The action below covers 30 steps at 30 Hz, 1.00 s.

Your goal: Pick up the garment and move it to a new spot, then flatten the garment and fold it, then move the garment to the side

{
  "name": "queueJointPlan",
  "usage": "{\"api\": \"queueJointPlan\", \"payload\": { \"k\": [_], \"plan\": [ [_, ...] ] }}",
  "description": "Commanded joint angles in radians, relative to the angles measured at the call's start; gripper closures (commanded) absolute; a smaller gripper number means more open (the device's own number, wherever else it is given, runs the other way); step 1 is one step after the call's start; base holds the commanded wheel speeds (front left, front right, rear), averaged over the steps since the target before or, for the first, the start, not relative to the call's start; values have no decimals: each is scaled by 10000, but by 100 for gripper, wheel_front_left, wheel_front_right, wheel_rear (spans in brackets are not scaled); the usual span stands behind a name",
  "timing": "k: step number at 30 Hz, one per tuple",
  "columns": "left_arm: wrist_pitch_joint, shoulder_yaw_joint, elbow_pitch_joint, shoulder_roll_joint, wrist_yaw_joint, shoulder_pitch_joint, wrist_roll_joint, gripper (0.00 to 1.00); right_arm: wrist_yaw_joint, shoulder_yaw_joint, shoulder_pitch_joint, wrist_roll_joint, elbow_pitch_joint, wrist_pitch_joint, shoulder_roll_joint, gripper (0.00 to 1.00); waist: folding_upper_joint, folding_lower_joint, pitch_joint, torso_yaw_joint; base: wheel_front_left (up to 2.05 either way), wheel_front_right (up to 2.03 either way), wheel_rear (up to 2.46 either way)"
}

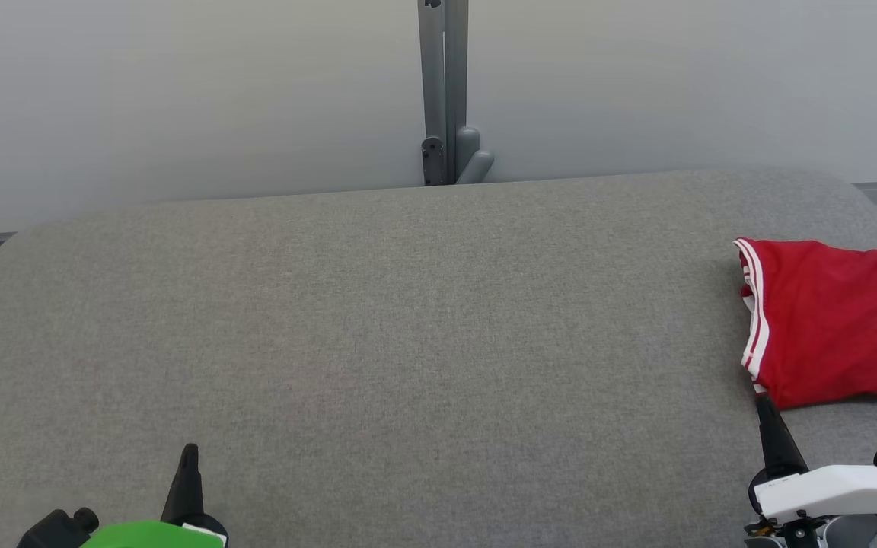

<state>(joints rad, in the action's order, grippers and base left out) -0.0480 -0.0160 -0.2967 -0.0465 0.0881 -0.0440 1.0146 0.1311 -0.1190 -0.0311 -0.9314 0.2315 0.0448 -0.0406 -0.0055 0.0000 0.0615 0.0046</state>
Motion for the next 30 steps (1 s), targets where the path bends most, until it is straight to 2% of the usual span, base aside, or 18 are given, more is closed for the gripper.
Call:
{"api": "queueJointPlan", "payload": {
  "k": [1, 30],
  "plan": [
    [71, -83, 147, -30, 77, 337, 356, 100, 0, -6, 283, -374, -116, -95, -63, 100, 24, 0, -16, -1, 0, 0, 0],
    [813, -494, 425, -44, 267, 900, 3109, 100, 1, -1, 777, -3526, -91, -866, -93, 100, 37, 0, -275, -20, 0, 0, 0]
  ]
}}
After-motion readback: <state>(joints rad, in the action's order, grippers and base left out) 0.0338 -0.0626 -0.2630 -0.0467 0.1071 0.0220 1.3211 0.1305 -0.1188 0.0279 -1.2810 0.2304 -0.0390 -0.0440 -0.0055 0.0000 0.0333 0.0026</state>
